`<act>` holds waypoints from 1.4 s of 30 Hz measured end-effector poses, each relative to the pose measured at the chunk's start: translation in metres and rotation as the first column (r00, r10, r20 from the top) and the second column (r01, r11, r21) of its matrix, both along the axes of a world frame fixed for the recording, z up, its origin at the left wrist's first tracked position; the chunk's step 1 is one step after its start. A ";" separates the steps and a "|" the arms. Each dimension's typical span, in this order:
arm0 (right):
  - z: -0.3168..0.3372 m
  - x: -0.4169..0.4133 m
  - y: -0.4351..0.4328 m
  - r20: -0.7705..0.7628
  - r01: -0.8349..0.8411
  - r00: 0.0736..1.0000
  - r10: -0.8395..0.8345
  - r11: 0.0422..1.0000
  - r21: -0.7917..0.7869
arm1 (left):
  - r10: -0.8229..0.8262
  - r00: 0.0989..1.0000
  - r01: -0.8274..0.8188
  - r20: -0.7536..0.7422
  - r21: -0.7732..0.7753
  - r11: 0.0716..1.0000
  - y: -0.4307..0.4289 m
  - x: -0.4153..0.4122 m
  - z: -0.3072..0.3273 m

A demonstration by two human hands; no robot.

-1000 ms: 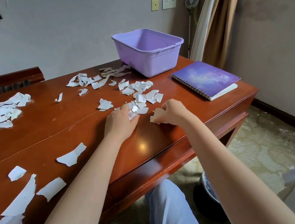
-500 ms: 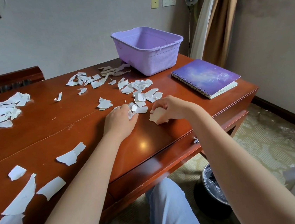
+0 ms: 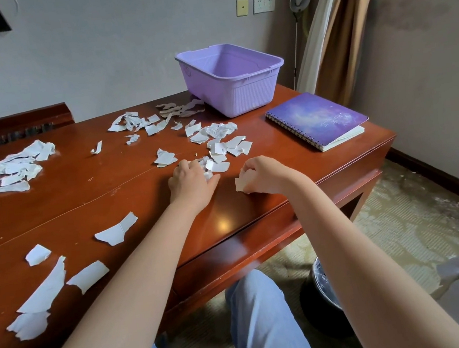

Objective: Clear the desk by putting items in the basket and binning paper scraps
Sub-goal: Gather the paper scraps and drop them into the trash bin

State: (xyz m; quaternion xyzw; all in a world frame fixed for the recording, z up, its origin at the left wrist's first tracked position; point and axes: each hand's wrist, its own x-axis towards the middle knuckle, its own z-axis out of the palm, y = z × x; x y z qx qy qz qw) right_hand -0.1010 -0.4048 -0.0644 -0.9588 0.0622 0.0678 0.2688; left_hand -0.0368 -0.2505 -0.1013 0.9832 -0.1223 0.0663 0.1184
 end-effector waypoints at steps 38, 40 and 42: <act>0.020 0.059 0.023 0.029 -0.029 0.999 0.025 0.989 0.148 | 0.099 0.984 -0.131 -0.150 -0.221 0.966 0.026 0.037 0.015; 0.020 0.065 0.024 -0.043 -0.068 0.997 0.071 0.995 0.079 | 0.062 0.993 -0.075 -0.101 -0.132 0.988 0.028 0.036 0.010; 0.018 0.069 0.025 -0.086 -0.087 0.992 0.089 0.996 0.031 | 0.043 0.998 -0.047 -0.043 -0.116 0.992 0.029 0.034 0.006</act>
